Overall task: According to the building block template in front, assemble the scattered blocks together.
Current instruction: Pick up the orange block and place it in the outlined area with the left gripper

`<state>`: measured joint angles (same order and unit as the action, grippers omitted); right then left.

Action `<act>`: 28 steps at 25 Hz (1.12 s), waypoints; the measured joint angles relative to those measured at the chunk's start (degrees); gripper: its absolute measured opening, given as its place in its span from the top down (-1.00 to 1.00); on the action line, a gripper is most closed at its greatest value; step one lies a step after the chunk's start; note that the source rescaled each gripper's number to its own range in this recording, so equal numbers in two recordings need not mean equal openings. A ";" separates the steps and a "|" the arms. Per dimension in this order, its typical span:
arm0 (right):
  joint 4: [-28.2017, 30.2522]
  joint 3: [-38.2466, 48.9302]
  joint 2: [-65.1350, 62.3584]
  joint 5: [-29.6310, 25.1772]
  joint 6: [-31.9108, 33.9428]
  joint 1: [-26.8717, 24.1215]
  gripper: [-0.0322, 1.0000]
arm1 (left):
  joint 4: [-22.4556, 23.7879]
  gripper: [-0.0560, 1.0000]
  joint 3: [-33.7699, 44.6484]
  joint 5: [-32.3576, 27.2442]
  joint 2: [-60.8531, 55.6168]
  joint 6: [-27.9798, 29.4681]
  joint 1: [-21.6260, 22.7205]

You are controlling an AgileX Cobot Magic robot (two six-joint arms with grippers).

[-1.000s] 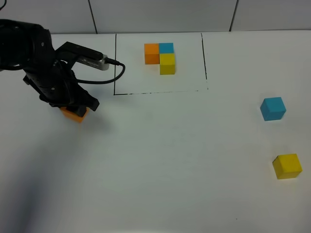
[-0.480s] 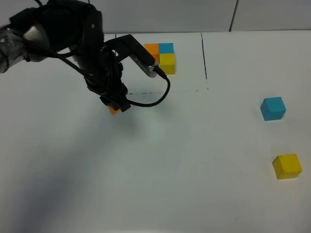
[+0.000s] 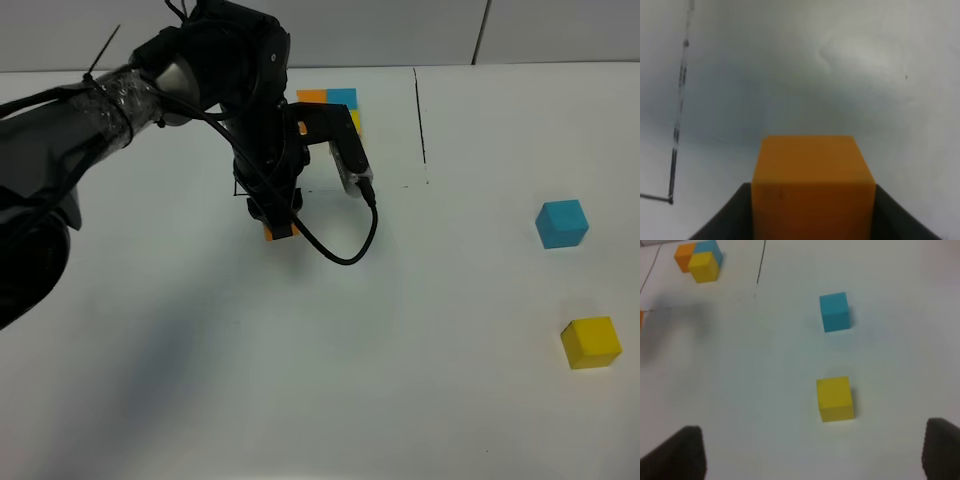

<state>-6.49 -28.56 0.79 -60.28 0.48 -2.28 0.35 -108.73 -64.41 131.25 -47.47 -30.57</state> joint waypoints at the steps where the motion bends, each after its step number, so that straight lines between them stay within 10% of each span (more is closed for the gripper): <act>1: 0.00 0.00 0.00 0.00 0.00 0.00 -0.51 | 0.01 0.89 -0.52 -0.12 0.58 -1.25 -0.31; 28: 0.00 0.00 0.00 0.00 0.00 0.00 -0.51 | 1.72 0.89 -15.13 -3.83 12.43 -4.57 -6.97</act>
<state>-6.49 -28.56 0.79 -60.28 0.48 -2.28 2.07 -123.86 -68.24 143.68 -52.05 -37.54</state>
